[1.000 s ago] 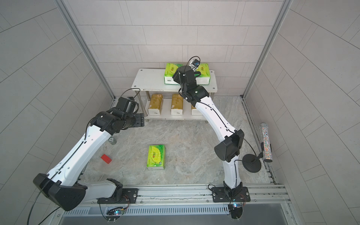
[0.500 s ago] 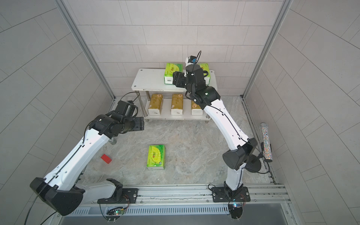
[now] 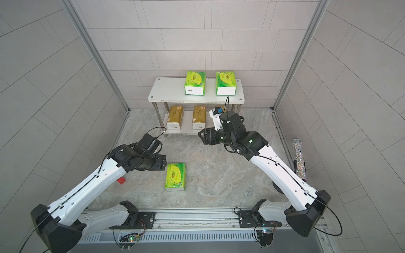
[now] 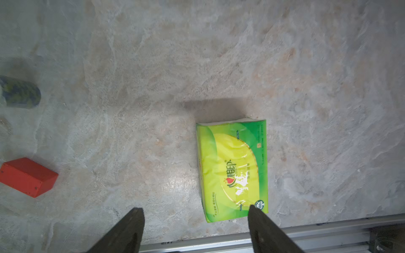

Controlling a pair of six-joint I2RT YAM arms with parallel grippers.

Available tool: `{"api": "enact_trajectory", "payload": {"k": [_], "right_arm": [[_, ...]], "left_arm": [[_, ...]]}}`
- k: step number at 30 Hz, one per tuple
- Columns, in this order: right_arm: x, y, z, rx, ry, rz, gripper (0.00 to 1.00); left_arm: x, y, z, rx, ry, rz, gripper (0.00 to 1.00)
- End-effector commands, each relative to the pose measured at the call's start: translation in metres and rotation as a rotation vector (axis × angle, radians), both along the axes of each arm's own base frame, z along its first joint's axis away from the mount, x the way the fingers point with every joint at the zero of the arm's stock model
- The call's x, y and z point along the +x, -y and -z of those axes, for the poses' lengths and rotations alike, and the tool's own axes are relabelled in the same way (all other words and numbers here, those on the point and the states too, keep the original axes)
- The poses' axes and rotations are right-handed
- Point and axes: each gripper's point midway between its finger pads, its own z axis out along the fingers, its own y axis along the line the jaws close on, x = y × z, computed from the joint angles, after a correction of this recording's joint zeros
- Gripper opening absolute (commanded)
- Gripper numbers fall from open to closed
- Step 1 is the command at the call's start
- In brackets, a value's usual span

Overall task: Place the tissue boxes on the shelf by color
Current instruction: Pick up the box of tissues from the center of the board.

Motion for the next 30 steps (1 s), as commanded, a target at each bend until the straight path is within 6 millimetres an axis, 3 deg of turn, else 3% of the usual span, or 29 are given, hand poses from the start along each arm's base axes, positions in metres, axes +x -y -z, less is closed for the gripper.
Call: {"api": "enact_trajectory", "payload": {"k": [1, 8, 14, 18, 23, 26, 30], "right_arm": [[-0.017, -0.024, 0.053, 0.109, -0.167, -0.026, 0.81], [-0.041, -0.074, 0.118, 0.129, -0.326, -0.138, 0.81], [-0.053, -0.115, 0.151, 0.161, -0.435, -0.201, 0.80], [-0.053, -0.121, 0.176, 0.148, -0.496, -0.178, 0.74], [-0.056, -0.125, 0.194, 0.153, -0.536, -0.183, 0.67], [-0.056, -0.126, 0.206, 0.155, -0.563, -0.181, 0.63], [-0.055, -0.128, 0.217, 0.163, -0.582, -0.167, 0.58]], "left_arm": [[-0.018, 0.004, 0.024, -0.001, -0.086, 0.005, 0.83], [-0.019, 0.014, 0.052, -0.036, -0.100, -0.004, 0.84], [-0.007, 0.003, 0.046, 0.008, -0.058, -0.068, 0.86], [0.000, 0.004, 0.041, -0.010, -0.044, -0.085, 0.88], [0.004, 0.003, 0.043, -0.033, -0.048, -0.079, 0.91], [0.004, 0.003, 0.046, -0.061, -0.061, -0.070, 1.00], [0.003, -0.001, 0.045, -0.073, -0.064, -0.075, 1.00]]}}
